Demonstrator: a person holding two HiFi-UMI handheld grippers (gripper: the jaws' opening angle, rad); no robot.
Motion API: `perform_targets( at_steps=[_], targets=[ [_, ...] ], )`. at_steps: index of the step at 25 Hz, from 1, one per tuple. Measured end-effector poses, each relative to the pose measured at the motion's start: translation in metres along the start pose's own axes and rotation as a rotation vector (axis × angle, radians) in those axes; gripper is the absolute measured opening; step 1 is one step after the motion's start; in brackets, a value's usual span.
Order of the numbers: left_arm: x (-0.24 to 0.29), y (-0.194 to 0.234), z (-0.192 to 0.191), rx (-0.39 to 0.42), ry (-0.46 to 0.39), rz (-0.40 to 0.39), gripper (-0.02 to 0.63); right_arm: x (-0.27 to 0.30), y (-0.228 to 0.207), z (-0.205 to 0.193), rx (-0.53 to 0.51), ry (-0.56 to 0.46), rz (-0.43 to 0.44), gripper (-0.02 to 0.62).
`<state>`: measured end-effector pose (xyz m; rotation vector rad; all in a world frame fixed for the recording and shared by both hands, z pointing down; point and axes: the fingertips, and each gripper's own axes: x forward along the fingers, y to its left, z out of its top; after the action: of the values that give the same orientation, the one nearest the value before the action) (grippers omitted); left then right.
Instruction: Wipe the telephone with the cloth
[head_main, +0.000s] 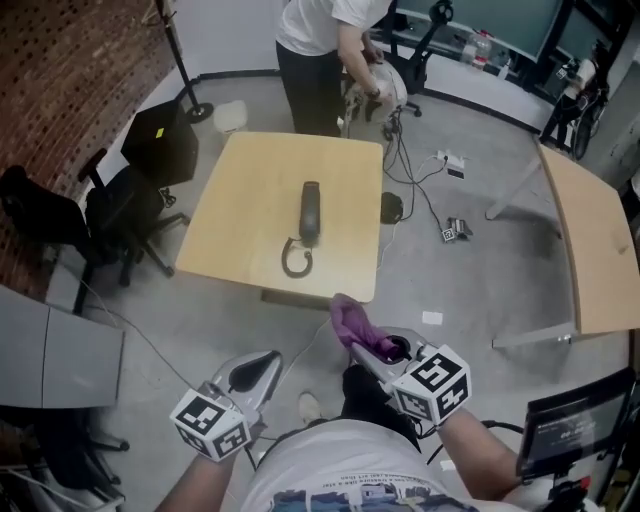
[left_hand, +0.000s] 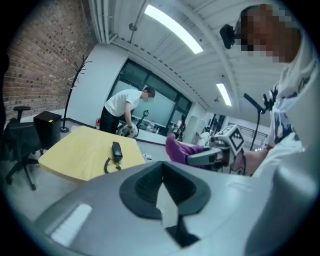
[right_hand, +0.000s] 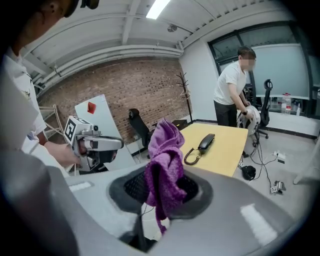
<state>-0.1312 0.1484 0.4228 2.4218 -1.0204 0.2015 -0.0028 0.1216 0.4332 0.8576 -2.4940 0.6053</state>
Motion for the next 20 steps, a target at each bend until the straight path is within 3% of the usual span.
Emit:
perform_targets(
  at_steps=[4, 12, 20],
  targets=[
    [-0.017, -0.01, -0.006, 0.014, 0.007, -0.018, 0.005, -0.016, 0.028, -0.012, -0.02, 0.013, 0.007, 0.084],
    [-0.022, -0.053, -0.014, 0.017, -0.012, -0.004, 0.005, -0.046, 0.04, -0.019, -0.084, -0.006, 0.038, 0.084],
    [0.007, -0.125, -0.013, 0.046, -0.017, -0.016, 0.005, -0.102, 0.024, -0.039, -0.116, -0.019, 0.046, 0.084]
  ],
)
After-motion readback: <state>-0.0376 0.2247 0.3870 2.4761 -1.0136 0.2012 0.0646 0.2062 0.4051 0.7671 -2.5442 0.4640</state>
